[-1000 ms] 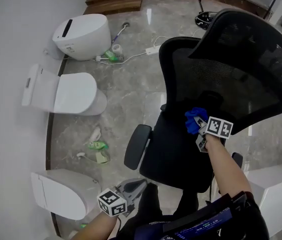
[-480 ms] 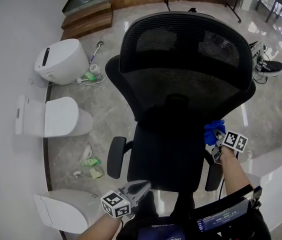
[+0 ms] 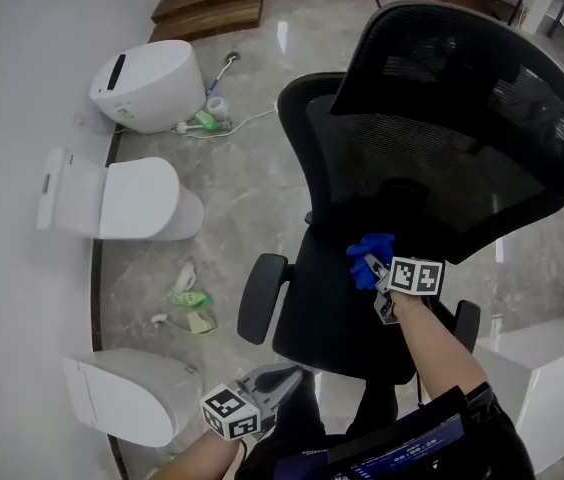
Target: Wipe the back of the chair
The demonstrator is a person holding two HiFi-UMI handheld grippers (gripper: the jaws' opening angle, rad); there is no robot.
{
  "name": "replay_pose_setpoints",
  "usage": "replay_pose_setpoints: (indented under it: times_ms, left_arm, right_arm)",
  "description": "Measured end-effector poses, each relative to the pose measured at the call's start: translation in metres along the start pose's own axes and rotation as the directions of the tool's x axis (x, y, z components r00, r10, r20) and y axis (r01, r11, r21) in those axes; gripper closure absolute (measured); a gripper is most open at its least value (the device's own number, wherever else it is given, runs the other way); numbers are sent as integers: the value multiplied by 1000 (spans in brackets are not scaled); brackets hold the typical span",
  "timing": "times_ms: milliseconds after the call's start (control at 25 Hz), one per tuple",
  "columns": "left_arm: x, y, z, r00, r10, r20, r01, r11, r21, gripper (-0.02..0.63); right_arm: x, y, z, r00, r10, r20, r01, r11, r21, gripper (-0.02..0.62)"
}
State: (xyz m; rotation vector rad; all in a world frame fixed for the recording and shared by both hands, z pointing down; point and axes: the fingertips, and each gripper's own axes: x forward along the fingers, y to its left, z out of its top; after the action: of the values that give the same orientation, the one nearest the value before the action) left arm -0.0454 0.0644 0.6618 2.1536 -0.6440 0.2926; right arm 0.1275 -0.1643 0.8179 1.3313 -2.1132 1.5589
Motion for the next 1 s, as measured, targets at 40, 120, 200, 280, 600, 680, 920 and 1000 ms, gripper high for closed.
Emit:
replay_pose_setpoints:
  times_ms: [40,120,200,280,600,680,920,1000]
  left_arm:
    - [-12,9,-2,1000,17,8,-17,1000,-7,604]
    - [-35,26,-5,998,48,28,-47,999,-23,604]
    - [-58,41,-8,996,72,45,-70,997,-40,604]
    - [-76,58,-11,994,93,56,-90,994,-55,604]
    - [-89,85,-16,992,118,53,-113,990,-85,604]
    - [-78,79,-8,993,108,48,-104,992,-74,604]
    - [-27,42,16,998,52,20,-51,998,-23,604]
    - [-6,26,22,1000,30,4,-30,1000,-1,604]
  right_arm:
    - [24,17,-5,1000,19,-21,-19,1000,-12,531]
    - [63,49,-12,997,46,-54,-48,998,-34,532]
    - [95,71,-17,995,55,-77,-60,997,-58,531]
    - [122,81,-19,996,45,-83,-51,997,-64,531]
    - [118,40,5,999,-21,-27,22,999,39,531]
    - [94,17,12,999,-42,-8,42,997,68,531]
    - [-9,-74,30,988,-144,62,131,976,171,531]
    - [-45,-102,33,983,-168,74,151,969,197,531]
